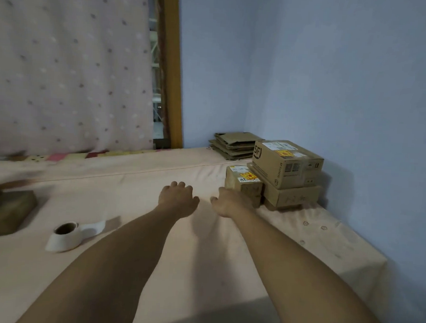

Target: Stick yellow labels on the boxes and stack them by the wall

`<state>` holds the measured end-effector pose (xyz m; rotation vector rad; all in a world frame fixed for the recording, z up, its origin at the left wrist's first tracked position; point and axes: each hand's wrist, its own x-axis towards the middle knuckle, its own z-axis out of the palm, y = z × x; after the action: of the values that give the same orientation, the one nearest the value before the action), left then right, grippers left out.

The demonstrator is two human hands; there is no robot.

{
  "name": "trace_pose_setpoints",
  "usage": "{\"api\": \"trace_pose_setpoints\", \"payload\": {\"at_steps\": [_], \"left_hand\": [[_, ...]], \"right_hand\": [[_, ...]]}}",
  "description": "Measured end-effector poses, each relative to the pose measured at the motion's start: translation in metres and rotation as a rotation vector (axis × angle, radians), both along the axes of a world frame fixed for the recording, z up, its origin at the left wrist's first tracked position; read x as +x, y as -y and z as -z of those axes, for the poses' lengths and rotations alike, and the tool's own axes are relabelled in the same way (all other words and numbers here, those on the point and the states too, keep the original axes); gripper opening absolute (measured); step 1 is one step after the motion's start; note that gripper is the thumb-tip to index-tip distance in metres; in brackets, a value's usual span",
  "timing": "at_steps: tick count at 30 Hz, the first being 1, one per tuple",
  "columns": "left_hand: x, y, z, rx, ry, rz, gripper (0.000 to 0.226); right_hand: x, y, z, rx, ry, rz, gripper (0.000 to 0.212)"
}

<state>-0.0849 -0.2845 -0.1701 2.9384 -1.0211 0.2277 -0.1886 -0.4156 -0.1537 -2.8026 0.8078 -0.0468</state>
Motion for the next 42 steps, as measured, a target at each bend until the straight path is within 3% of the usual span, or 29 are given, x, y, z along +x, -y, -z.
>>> {"api": "trace_pose_setpoints", "payload": {"at_steps": [17,23,29,35,38,42], "left_hand": [[0.045,-0.334,-0.067,-0.052,0.031,-0.492,0.055],[0.068,-0.427,-0.076,-0.176,0.015,-0.629,0.052],[0.091,-0.465,-0.078,-0.270,-0.026,-0.680,0.051],[0.106,-0.465,-0.036,-0.412,-0.177,-0.649,0.057],[0.111,-0.459,-0.014,-0.342,-0.136,-0.638,0.053],[0.119,-0.445,-0.001,-0.099,-0.052,-0.581,0.040]], "right_hand": [[0.110,-0.286,-0.071,-0.205,0.043,-0.496,0.058],[0.145,-0.372,-0.085,-0.238,0.102,-0.617,0.056],[0.171,-0.426,-0.093,-0.229,0.119,-0.661,0.054],[0.195,-0.447,-0.064,-0.215,0.028,-0.664,0.057],[0.205,-0.450,-0.042,-0.208,-0.017,-0.660,0.053],[0.221,-0.453,-0.019,-0.179,-0.072,-0.668,0.054]]}}
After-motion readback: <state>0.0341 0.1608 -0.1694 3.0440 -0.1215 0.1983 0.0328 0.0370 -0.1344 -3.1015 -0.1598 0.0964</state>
